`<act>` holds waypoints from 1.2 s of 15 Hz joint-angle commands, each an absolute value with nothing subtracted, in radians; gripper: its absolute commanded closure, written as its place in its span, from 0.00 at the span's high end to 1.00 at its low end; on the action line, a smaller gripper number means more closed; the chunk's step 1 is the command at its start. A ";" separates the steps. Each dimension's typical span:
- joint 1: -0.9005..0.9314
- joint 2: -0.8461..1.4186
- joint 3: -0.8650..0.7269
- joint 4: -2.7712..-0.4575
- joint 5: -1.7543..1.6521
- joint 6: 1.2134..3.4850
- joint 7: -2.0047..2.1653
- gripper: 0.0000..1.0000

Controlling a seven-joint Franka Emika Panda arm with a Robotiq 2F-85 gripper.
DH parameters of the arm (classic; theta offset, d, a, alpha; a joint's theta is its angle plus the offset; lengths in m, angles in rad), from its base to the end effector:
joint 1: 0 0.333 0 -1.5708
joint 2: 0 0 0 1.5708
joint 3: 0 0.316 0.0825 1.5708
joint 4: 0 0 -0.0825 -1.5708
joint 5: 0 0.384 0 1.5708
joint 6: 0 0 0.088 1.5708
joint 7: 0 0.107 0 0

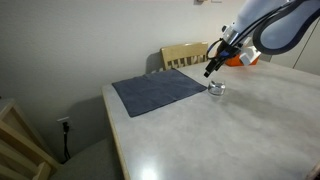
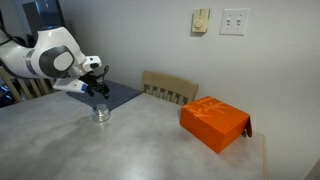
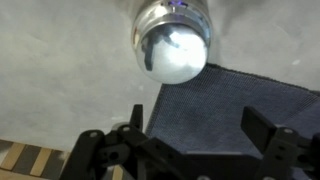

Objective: Remove the lid from the silver container

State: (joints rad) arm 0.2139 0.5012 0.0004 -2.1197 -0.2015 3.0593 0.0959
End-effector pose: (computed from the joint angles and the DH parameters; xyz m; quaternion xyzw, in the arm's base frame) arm 0.5932 0.1453 0.2181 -0.9637 -0.1533 -0.2184 0.0040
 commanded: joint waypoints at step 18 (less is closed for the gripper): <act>0.197 0.429 0.001 -2.096 0.151 2.815 0.367 1.00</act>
State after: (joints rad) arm 0.2062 0.4293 -0.0069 -2.0961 0.1562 2.8164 0.3659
